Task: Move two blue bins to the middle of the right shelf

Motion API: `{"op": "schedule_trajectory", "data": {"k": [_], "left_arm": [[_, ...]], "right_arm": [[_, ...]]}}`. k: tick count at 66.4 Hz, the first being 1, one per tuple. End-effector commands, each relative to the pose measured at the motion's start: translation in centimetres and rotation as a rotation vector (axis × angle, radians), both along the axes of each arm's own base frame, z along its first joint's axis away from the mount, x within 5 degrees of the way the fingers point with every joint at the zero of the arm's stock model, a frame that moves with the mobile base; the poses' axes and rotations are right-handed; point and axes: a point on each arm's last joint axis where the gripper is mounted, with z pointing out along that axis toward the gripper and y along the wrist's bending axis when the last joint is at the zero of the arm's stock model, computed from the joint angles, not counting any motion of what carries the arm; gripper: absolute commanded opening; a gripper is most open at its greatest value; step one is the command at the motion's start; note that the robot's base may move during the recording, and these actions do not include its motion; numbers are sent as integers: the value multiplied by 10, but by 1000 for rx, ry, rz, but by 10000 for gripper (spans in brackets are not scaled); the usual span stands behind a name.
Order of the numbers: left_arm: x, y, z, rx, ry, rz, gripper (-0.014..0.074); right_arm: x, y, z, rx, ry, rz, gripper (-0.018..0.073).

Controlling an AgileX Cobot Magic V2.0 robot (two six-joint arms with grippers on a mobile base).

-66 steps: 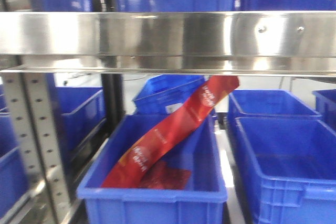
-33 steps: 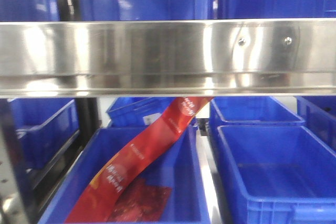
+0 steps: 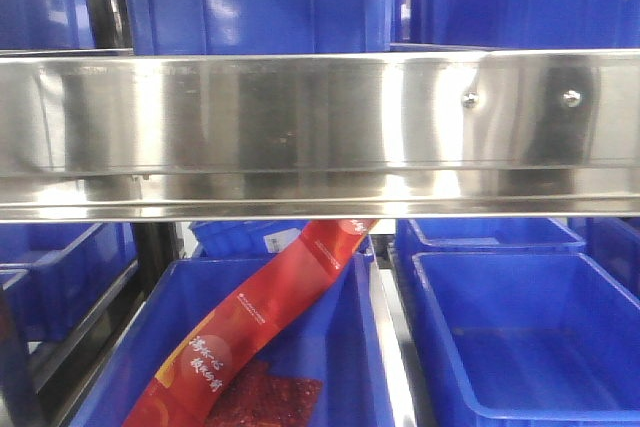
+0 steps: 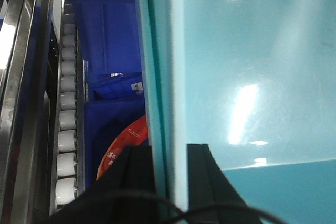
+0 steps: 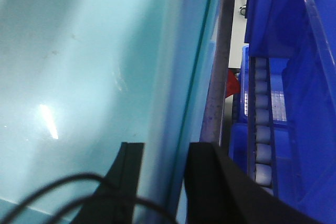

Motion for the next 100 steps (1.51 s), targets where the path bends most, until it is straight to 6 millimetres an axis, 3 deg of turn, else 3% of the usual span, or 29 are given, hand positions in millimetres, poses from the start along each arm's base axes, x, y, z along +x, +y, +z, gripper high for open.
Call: {"op": "schedule_trajectory", "data": {"k": [1,100], "left_arm": [[-8,-10,17,-110,-77,-59,-111],[-8,-10,17,-110,-77,-59,-111]], "right_arm": [[-3,5,16,96,-102,37,-153],[-3,6,18,108,-121,40,-153]]}}
